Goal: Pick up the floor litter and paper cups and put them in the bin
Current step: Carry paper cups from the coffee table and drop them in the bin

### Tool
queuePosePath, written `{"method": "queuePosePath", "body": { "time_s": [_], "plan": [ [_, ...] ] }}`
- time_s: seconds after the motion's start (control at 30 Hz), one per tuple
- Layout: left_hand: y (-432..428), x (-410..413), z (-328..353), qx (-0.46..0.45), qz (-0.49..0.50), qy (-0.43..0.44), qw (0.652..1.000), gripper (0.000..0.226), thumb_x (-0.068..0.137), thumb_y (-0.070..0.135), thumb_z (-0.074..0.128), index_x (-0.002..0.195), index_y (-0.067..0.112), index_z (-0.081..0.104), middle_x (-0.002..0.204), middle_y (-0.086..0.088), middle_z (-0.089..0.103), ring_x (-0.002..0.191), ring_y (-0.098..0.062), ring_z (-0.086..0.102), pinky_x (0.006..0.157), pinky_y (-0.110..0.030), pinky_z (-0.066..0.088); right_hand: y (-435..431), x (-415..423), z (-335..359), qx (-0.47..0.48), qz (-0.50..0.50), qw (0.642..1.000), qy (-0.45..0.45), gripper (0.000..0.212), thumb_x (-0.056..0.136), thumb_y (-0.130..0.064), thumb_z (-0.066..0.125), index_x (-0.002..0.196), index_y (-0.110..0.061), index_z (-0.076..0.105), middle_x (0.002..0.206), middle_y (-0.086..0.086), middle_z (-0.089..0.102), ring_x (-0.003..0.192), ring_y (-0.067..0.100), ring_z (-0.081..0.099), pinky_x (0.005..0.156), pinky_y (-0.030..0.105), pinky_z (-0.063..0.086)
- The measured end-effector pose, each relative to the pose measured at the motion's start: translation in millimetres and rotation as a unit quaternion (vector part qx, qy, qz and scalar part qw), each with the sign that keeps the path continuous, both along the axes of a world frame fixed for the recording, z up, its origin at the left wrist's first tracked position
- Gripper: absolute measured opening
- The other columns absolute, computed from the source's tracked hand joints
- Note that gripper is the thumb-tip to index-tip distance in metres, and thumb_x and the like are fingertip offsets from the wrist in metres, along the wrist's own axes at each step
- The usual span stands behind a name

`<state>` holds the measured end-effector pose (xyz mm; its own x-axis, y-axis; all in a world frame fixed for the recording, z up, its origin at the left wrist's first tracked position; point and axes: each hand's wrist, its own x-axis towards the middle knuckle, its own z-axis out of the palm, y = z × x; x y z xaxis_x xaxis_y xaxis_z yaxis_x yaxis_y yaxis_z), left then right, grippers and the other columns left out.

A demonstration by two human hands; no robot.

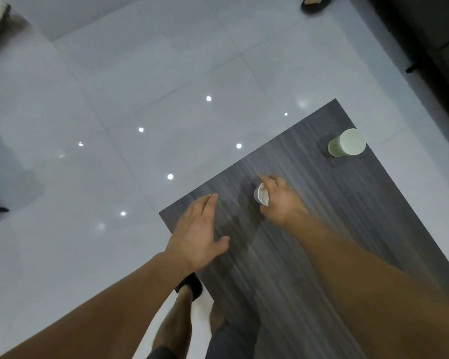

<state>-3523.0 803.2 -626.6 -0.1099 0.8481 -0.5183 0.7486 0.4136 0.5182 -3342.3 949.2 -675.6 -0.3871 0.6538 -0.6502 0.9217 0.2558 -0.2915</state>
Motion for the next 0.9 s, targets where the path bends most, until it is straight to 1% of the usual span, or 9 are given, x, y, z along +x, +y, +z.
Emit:
{"method": "queuePosePath", "body": {
  "time_s": [0.13, 0.2, 0.3, 0.4, 0.47, 0.53, 0.6, 0.73, 0.9],
  "plan": [
    [21, 9, -7, -0.012, 0.013, -0.045, 0.999, 0.101, 0.079, 0.045, 0.07, 0.152, 0.023, 0.005, 0.157, 0.002, 0.016, 0.144, -0.015, 0.015, 0.115, -0.03, 0.02, -23, -11, 27, -0.09, -0.174, 0.968, 0.157, 0.083, 0.082, -0.037, 0.074, 0.151, -0.026, 0.029, 0.145, 0.003, 0.042, 0.128, 0.022, 0.047, 0.105, 0.034, 0.039],
    [34, 16, -5, -0.016, 0.022, -0.079, 0.996, 0.105, 0.075, 0.038, 0.075, 0.152, 0.024, 0.005, 0.155, 0.002, 0.02, 0.142, -0.015, 0.02, 0.113, -0.03, 0.025, -33, -12, 46, -0.141, -0.159, 0.953, 0.214, 0.08, 0.084, -0.04, 0.073, 0.15, -0.027, 0.031, 0.144, -0.002, 0.046, 0.128, 0.015, 0.046, 0.108, 0.037, 0.039],
    [48, 28, -3, 0.003, -0.013, -0.116, 0.993, 0.096, 0.07, 0.029, 0.076, 0.146, 0.029, 0.017, 0.139, 0.002, 0.041, 0.127, -0.017, 0.041, 0.1, -0.024, 0.036, -35, 1, 60, -0.186, -0.152, 0.937, 0.252, 0.082, 0.084, -0.04, 0.073, 0.152, -0.025, 0.028, 0.146, -0.006, 0.044, 0.131, 0.011, 0.045, 0.109, 0.039, 0.04],
    [53, 38, -4, 0.031, -0.002, -0.111, 0.993, 0.084, 0.074, 0.035, 0.074, 0.143, 0.027, 0.026, 0.133, 0.005, 0.044, 0.121, -0.015, 0.044, 0.096, -0.024, 0.039, -14, 23, 63, -0.235, -0.171, 0.921, 0.26, 0.085, 0.08, -0.054, 0.07, 0.15, -0.036, 0.026, 0.146, -0.011, 0.042, 0.128, 0.001, 0.046, 0.109, 0.036, 0.042],
    [54, 39, -10, 0.029, 0.013, -0.098, 0.995, 0.088, 0.075, 0.04, 0.075, 0.144, 0.029, 0.023, 0.134, 0.007, 0.041, 0.122, -0.013, 0.044, 0.099, -0.026, 0.042, 18, 43, 53, -0.132, -0.186, 0.946, 0.232, 0.08, 0.081, -0.059, 0.065, 0.149, -0.036, 0.03, 0.148, -0.009, 0.041, 0.133, 0.004, 0.042, 0.111, 0.037, 0.039],
    [52, 38, -16, 0.02, 0.02, -0.094, 0.995, 0.092, 0.073, 0.042, 0.076, 0.143, 0.036, 0.017, 0.135, 0.01, 0.038, 0.122, -0.012, 0.044, 0.1, -0.029, 0.045, 63, 67, 36, 0.081, -0.158, 0.976, 0.129, 0.079, 0.084, -0.053, 0.066, 0.15, -0.024, 0.032, 0.153, 0.004, 0.034, 0.141, 0.02, 0.03, 0.115, 0.04, 0.03],
    [51, 36, -21, 0.017, 0.024, -0.087, 0.996, 0.094, 0.072, 0.043, 0.077, 0.14, 0.043, 0.012, 0.134, 0.011, 0.037, 0.12, -0.012, 0.045, 0.099, -0.03, 0.047, 109, 84, 22, 0.214, -0.15, 0.965, 0.036, 0.085, 0.083, -0.046, 0.069, 0.152, -0.019, 0.028, 0.156, 0.013, 0.025, 0.145, 0.03, 0.017, 0.112, 0.047, 0.026],
    [42, 32, -25, 0.036, 0.042, -0.077, 0.995, 0.09, 0.071, 0.043, 0.077, 0.137, 0.047, 0.016, 0.125, 0.015, 0.038, 0.112, -0.008, 0.044, 0.092, -0.026, 0.047, 164, 106, -9, 0.178, -0.135, 0.97, -0.092, 0.097, 0.079, -0.049, 0.072, 0.153, -0.031, 0.012, 0.161, 0.005, 0.004, 0.148, 0.035, -0.001, 0.108, 0.059, 0.029],
    [23, 11, -13, 0.088, 0.083, 0.008, 0.993, 0.076, 0.065, 0.039, 0.079, 0.131, 0.038, 0.041, 0.123, 0.012, 0.046, 0.111, -0.01, 0.041, 0.091, -0.025, 0.041, 146, 87, -26, 0.151, -0.131, 0.977, -0.069, 0.07, 0.086, -0.033, 0.068, 0.146, -0.017, 0.036, 0.143, 0.02, 0.03, 0.127, 0.045, 0.033, 0.108, 0.051, 0.034]
  ]
}}
